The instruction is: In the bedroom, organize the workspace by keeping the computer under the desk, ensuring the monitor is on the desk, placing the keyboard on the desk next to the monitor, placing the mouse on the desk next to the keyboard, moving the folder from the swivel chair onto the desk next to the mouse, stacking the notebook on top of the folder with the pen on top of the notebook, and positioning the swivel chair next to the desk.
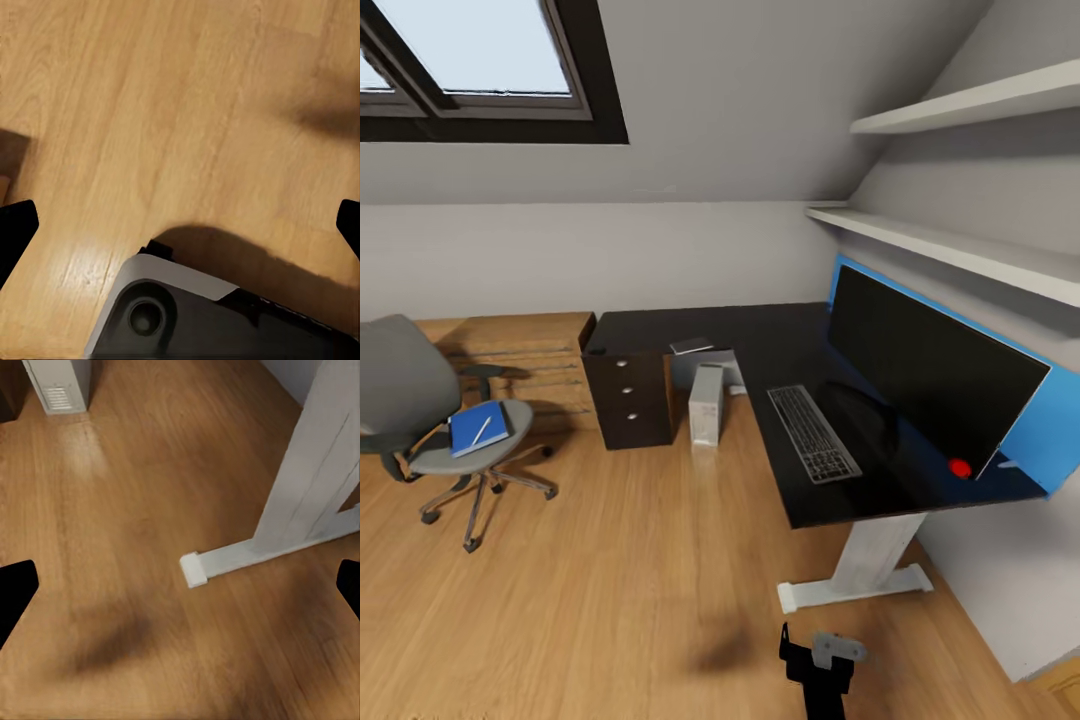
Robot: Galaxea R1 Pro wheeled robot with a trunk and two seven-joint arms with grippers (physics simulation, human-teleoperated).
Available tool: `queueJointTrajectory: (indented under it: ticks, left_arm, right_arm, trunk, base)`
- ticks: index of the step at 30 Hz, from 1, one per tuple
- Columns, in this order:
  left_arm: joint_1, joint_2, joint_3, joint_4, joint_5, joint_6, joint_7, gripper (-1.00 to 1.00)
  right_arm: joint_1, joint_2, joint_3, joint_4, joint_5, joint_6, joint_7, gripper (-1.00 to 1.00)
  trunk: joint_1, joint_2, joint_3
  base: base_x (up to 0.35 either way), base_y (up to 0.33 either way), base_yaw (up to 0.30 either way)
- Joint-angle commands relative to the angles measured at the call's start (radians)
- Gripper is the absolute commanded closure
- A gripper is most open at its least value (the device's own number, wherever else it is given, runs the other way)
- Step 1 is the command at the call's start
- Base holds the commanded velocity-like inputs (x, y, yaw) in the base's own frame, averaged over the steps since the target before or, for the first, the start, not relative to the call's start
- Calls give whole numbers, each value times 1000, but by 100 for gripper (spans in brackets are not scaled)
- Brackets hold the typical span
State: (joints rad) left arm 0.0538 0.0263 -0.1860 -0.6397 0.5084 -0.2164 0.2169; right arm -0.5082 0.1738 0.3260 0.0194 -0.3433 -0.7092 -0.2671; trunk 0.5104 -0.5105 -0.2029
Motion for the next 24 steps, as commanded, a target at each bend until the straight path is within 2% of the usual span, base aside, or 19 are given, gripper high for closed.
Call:
queueJointTrajectory:
  ticks: [1,2,4,7,11,24]
  left_arm:
    - [0,1,-9,-1,9,-4,9,-100]
    - [0,0,-9,0,9,-4,9,-100]
    - [0,-3,-19,6,9,-3,9,-100]
    - [0,-3,-27,8,9,-3,9,-100]
    - [0,-3,-32,12,9,-3,9,-100]
    - [0,-3,-33,14,9,-3,9,-100]
  right_arm:
    - [-1,1,8,2,-3,-2,-6,-100]
    - [-1,1,9,2,-3,-2,-6,-100]
    - [-1,1,9,2,35,-1,-7,-100]
    - [1,1,9,2,67,0,-11,-100]
    - [3,1,8,2,91,0,-13,-100]
    - [6,1,8,2,96,1,-14,-100]
  trunk:
    - [1,-1,-2]
    - [1,-1,-2]
    - [1,-1,-3]
    - [1,-1,-5]
    - [1,-1,-8]
    - [1,-1,-16]
  base:
    - [264,0,273]
    - [288,0,273]
    - [323,0,273]
    - [328,0,272]
    - [333,0,270]
    - [335,0,267]
